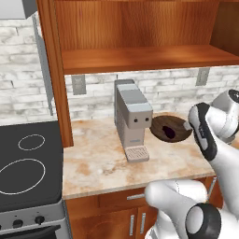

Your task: Pick both bowls and place them on the counter. Then place the eggplant in one bowl and place the sweet potato in the other bowl.

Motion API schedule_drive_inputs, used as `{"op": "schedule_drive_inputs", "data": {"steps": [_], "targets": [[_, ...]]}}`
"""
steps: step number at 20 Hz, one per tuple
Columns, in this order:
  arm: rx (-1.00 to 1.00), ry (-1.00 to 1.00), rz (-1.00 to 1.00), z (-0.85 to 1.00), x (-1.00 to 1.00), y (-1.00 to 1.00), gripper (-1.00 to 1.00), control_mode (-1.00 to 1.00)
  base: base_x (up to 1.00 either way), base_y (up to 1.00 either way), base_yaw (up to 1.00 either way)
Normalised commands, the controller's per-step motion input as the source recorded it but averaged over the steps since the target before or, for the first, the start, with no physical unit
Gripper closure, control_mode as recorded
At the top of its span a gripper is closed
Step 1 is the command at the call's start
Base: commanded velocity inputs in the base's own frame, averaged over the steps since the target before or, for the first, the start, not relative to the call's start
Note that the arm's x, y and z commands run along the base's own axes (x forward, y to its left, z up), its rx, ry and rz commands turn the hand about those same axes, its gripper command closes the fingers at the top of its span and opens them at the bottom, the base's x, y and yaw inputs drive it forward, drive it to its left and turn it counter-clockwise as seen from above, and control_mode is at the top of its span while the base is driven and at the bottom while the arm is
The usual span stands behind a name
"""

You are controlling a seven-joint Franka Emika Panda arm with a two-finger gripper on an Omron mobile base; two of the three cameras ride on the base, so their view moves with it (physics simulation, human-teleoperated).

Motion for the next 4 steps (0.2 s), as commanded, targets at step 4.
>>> {"op": "schedule_drive_inputs", "data": {"steps": [4], "targets": [[0.0,0.11,-0.14,0.33,-0.52,0.11,-1.0,-1.0,0.0,0.0,0.0]]}}
